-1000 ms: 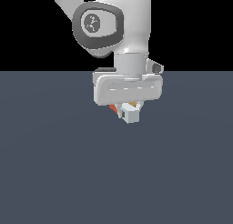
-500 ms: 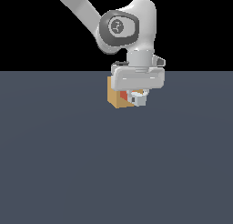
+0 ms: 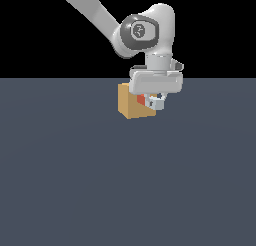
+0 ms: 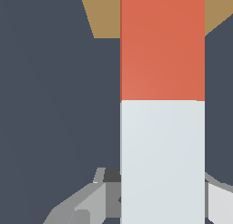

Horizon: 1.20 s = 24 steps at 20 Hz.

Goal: Insert the peg into the horizontal hole in a box.

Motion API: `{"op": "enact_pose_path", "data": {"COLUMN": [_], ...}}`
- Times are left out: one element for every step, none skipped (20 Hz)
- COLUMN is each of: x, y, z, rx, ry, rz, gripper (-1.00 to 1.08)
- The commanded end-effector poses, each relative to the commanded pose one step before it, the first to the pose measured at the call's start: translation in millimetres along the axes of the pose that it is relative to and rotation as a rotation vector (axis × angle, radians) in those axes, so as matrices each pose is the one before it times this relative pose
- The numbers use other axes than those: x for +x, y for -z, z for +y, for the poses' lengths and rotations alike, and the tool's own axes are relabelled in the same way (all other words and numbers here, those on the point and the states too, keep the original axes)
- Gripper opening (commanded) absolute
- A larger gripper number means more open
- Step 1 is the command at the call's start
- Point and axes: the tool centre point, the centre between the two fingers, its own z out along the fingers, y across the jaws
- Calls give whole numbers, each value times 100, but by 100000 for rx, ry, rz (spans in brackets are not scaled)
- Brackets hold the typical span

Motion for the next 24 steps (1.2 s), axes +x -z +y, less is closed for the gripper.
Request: {"op": "enact_pose_path", "data": {"x": [388,99,112,90,33,49,29,10,0,0,0,8,3,14,27,31,24,14,3,0,0,0,11,50], "y": [257,32,26,21,16,12,7,2,0,0,0,-145,1,39,85,87,67,39,1,0,0,0,-126,0], "z": [581,141,121,98,71,54,32,11,0,0,0,-78,21,57,93,123,94,56,20,0,0,0,-78,-2], "rx": [-206,0,0,0,0,0,0,0,0,0,0,231,0,-48,-107,-107,-83,-48,0,0,0,0,206,0], "ry": [-190,-49,0,0,-49,0,0,0,0,0,0,24,0,9,20,20,15,9,0,0,0,0,15,0], "rz": [-55,0,0,0,0,0,0,0,0,0,0,28,0,4,9,9,7,4,0,0,0,0,20,0], "gripper": [-100,-100,-100,-100,-100,-100,-100,-100,-100,-100,-100,-100,-100,-100,-100,-100,-100,-100,-100,-100,-100,-100,-100,-100]}}
